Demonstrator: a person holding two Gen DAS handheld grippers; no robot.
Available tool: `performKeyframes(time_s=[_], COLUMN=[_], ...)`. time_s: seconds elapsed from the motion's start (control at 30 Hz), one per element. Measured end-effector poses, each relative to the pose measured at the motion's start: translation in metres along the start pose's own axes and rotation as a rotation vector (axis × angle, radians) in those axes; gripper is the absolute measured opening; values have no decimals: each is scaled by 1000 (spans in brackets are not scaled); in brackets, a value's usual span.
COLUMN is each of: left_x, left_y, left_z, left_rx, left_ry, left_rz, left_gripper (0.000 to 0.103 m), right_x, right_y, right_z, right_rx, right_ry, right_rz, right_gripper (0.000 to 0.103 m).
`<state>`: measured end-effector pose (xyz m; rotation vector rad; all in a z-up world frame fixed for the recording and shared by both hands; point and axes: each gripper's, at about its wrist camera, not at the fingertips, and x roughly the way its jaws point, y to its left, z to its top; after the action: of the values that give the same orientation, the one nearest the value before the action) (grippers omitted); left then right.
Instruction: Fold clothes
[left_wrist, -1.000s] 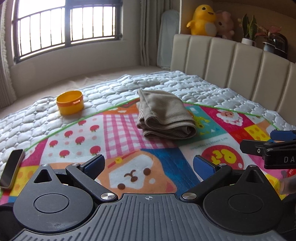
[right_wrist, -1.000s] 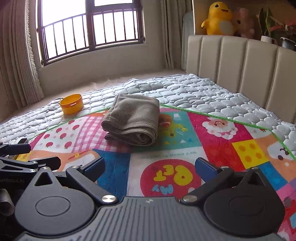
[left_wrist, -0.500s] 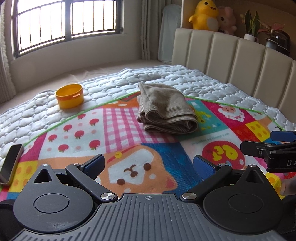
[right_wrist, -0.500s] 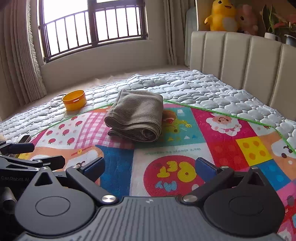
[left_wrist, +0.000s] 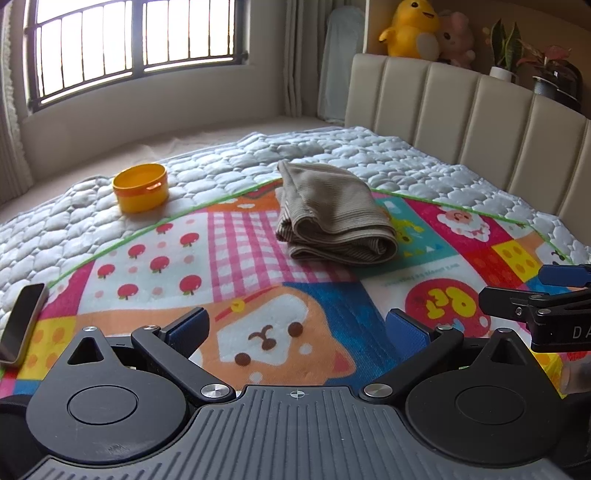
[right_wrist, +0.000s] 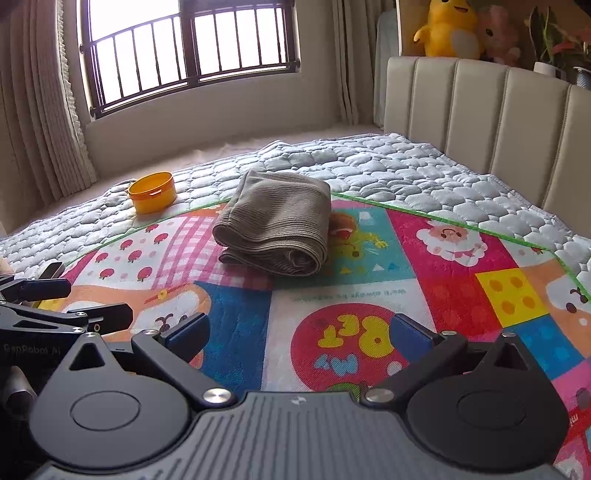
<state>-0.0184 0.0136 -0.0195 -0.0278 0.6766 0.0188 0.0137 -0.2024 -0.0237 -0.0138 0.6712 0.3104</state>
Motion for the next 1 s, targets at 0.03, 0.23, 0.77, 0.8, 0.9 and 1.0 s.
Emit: performKeyframes(time_s=[0.03,0.23,0.77,0.8,0.9,1.0], left_x=[0,1,-4,-5,-5,-5], left_y=[0,1,5,5,4,4], left_z=[0,0,1,1,2,2], left_rx=[0,-3,-37,-38,-35,-34], left_ry=[1,4,-21,-23,-24,-22], left_rz=[0,-1,-3,-3,3,4], left_gripper=[103,103,103,103,103,103], right_x=[0,1,1,1,1,1], right_y=[0,0,-2,-2,-2,-1], right_z=[0,0,0,0,0,0], right_rx=[-1,2,16,17,16,17], right_ry=[1,6,17,16,17,17], right_rz=[0,3,9,9,8,8], right_gripper=[103,103,103,103,103,103])
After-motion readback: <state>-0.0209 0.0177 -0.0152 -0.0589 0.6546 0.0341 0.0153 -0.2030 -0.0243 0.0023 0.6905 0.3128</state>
